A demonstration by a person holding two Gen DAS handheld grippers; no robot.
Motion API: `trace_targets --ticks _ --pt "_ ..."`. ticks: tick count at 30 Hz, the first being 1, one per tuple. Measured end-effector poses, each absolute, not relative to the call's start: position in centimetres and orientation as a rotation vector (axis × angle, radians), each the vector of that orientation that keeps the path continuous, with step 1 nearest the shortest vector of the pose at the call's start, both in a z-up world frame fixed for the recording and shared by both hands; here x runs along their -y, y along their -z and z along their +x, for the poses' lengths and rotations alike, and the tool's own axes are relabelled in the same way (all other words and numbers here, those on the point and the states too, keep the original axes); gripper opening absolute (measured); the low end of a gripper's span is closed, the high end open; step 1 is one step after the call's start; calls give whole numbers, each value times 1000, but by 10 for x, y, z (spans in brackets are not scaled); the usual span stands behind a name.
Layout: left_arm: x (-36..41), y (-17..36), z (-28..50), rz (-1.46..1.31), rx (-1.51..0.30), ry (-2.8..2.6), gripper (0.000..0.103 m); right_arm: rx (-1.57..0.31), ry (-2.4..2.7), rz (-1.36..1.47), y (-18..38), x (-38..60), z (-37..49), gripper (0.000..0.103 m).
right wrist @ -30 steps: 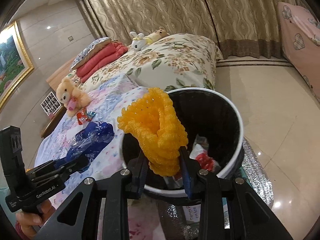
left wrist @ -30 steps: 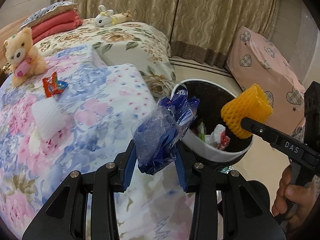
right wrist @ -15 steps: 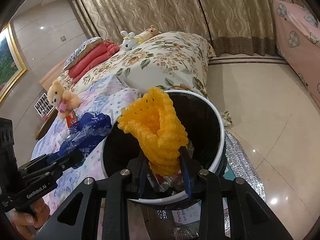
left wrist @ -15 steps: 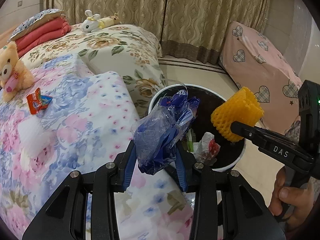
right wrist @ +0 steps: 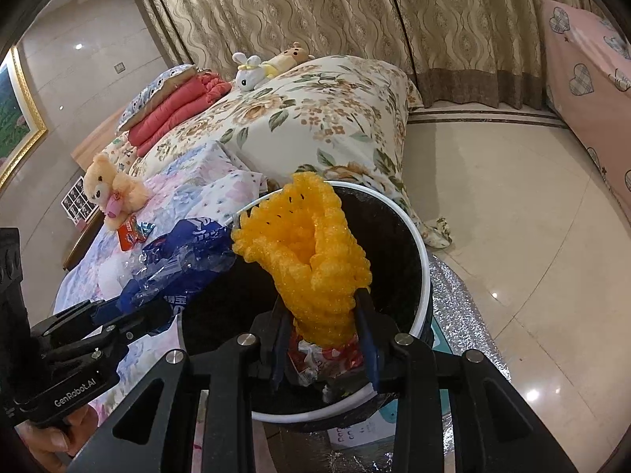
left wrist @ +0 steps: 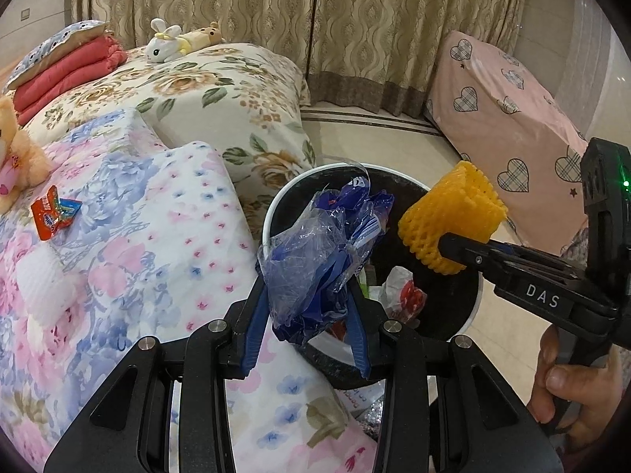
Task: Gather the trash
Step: 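Carry the blue bag and orange sleeve over the bin and open both tools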
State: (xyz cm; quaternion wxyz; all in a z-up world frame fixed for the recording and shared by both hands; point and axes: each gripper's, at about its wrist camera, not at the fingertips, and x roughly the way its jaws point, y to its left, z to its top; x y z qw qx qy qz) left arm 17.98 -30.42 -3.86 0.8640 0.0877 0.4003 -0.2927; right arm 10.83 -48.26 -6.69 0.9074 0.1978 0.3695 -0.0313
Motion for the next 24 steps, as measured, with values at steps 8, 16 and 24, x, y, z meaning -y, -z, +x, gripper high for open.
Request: trace_targets --ticks 8,16,24 --pt "310 42 185 175 -856 626 37 -778 65 421 71 489 113 34" --pt "305 40 183 141 -852 656 53 -772 67 453 70 495 116 46" --pt "284 42 177 100 -853 630 61 -759 82 469 70 494 114 57"
